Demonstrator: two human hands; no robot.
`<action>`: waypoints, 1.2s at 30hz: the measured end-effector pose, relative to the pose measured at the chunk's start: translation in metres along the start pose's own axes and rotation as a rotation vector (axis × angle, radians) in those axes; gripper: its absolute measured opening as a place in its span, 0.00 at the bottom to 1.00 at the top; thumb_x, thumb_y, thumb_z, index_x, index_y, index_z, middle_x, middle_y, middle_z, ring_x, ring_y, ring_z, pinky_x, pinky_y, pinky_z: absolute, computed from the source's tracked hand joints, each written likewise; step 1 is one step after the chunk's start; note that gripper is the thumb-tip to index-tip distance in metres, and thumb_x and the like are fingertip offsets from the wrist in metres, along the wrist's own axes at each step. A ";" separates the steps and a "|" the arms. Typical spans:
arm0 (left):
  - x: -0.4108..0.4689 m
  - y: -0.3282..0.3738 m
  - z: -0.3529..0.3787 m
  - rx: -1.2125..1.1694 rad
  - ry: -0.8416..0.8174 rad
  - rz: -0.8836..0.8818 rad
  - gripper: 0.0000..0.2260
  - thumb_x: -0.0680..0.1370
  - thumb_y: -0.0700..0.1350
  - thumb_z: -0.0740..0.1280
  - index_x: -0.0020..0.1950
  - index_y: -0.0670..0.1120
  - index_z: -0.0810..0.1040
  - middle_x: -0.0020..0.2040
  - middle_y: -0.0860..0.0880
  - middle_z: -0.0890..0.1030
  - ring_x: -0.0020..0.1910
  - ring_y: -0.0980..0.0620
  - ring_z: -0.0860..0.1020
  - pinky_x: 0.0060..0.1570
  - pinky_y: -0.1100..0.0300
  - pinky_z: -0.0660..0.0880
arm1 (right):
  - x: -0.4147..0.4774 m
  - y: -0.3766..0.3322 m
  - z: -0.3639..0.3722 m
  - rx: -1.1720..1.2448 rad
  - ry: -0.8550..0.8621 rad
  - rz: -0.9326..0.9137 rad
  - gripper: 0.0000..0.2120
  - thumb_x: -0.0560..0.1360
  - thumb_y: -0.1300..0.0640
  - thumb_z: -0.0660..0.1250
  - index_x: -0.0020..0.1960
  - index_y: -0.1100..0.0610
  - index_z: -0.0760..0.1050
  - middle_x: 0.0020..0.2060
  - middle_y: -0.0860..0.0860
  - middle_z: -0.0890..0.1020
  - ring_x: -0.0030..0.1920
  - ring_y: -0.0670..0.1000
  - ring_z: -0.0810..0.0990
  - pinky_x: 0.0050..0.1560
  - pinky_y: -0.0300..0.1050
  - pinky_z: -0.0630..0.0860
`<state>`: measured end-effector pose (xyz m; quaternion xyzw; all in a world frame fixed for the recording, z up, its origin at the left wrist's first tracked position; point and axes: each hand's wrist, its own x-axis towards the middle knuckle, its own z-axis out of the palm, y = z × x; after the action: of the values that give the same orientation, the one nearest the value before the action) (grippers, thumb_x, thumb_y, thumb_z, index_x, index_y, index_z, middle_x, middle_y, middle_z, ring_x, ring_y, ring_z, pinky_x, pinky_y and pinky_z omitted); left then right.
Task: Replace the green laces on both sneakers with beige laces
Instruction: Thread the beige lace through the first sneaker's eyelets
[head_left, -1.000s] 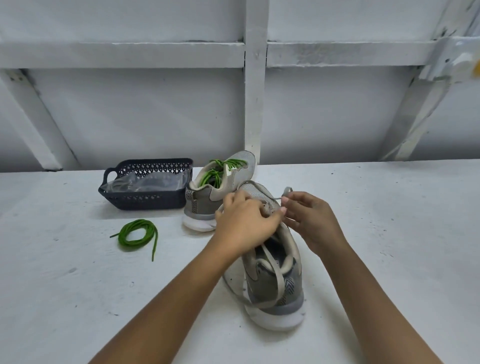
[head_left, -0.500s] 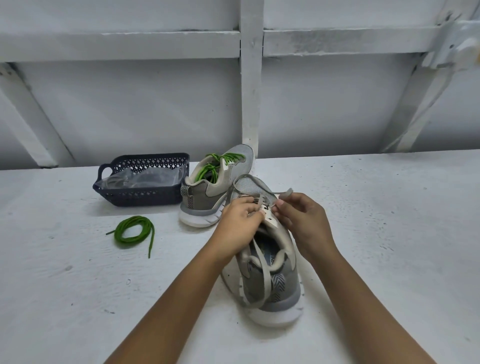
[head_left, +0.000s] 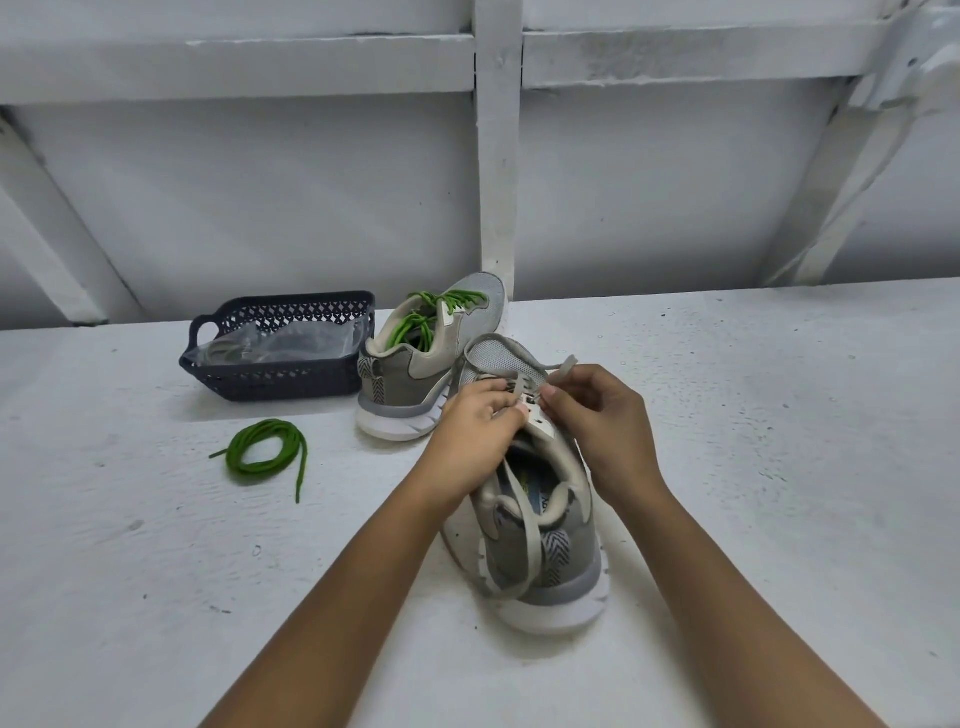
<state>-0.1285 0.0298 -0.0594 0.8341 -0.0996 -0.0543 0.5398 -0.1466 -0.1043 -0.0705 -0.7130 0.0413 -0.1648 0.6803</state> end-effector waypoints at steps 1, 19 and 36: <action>0.000 0.000 0.000 -0.001 -0.003 -0.002 0.09 0.78 0.40 0.63 0.54 0.41 0.82 0.65 0.48 0.71 0.67 0.53 0.67 0.68 0.60 0.62 | 0.000 0.000 0.000 -0.046 0.002 -0.026 0.08 0.72 0.65 0.70 0.40 0.53 0.78 0.36 0.48 0.83 0.38 0.44 0.80 0.46 0.39 0.77; 0.005 0.006 0.007 0.344 0.049 0.016 0.10 0.76 0.40 0.62 0.51 0.46 0.81 0.64 0.47 0.72 0.67 0.47 0.67 0.66 0.55 0.64 | 0.005 0.001 -0.004 0.053 -0.167 0.166 0.06 0.74 0.65 0.68 0.39 0.60 0.79 0.37 0.53 0.82 0.39 0.48 0.79 0.46 0.42 0.75; -0.008 0.013 -0.011 0.499 0.292 0.349 0.04 0.77 0.41 0.64 0.48 0.43 0.77 0.59 0.47 0.68 0.60 0.49 0.69 0.59 0.51 0.68 | 0.023 -0.018 0.004 0.140 -0.063 0.484 0.12 0.76 0.68 0.52 0.36 0.60 0.66 0.26 0.53 0.74 0.26 0.46 0.74 0.28 0.35 0.69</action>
<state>-0.1360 0.0362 -0.0433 0.9100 -0.1726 0.1848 0.3285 -0.1267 -0.1062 -0.0492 -0.6385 0.1779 0.0227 0.7485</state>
